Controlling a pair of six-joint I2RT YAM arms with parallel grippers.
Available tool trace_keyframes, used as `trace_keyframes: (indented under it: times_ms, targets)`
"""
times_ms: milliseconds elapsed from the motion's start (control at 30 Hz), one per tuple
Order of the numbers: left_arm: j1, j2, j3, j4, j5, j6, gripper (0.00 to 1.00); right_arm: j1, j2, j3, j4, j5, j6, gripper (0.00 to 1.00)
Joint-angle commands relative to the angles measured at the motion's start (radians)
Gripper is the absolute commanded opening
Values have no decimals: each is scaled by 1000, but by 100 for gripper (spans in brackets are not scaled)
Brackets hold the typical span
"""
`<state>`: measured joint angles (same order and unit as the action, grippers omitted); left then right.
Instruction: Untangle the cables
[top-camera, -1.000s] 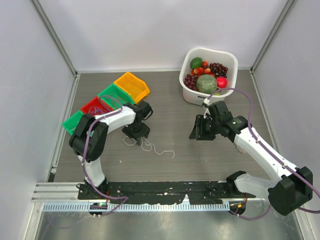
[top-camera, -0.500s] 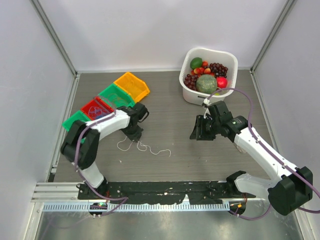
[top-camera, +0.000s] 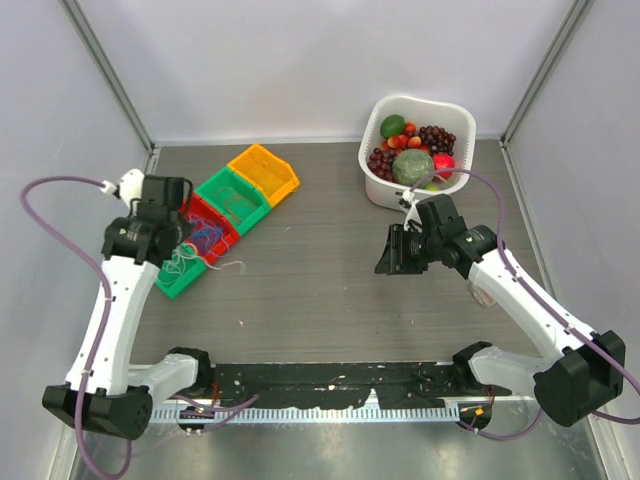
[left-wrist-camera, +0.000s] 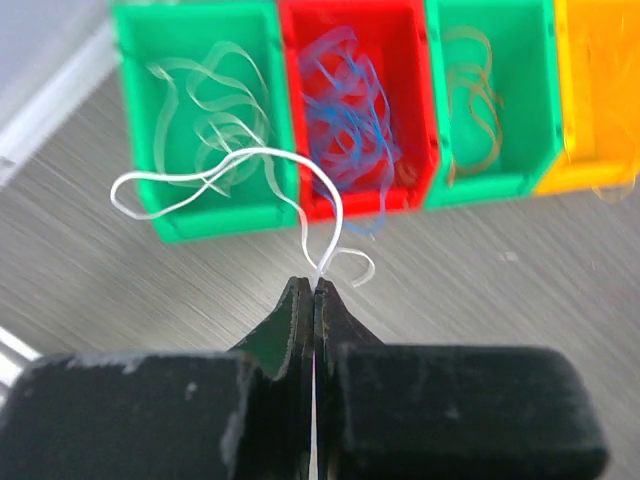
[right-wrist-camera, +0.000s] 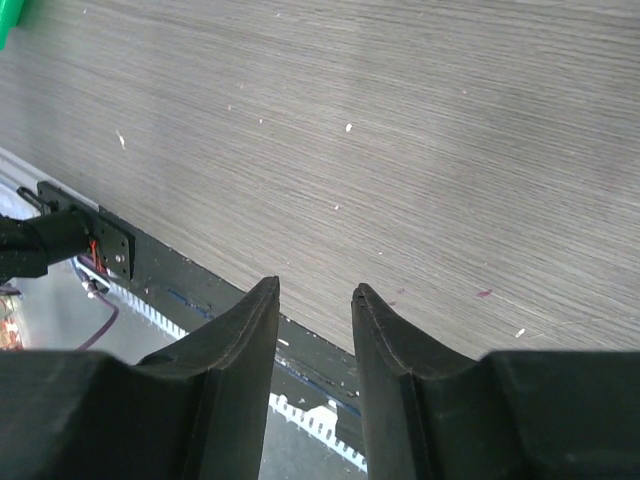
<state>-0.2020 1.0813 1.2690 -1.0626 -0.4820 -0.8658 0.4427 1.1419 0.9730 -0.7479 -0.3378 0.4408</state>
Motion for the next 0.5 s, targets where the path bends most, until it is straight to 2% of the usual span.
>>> trace_keyframes:
  times_ms: [0, 67, 200, 467]
  targets:
    - [68, 20, 191, -111, -177, 192, 0, -4, -4, 35, 16, -69, -42, 40]
    - [79, 55, 277, -114, -224, 252, 0, 1, -2, 29, 22, -78, -40, 40]
    - [119, 129, 401, -63, -204, 359, 0, 7, 4, 35, 35, -90, -37, 40]
    - [187, 250, 562, -7, -184, 453, 0, 8, 18, 47, 28, -67, -48, 39]
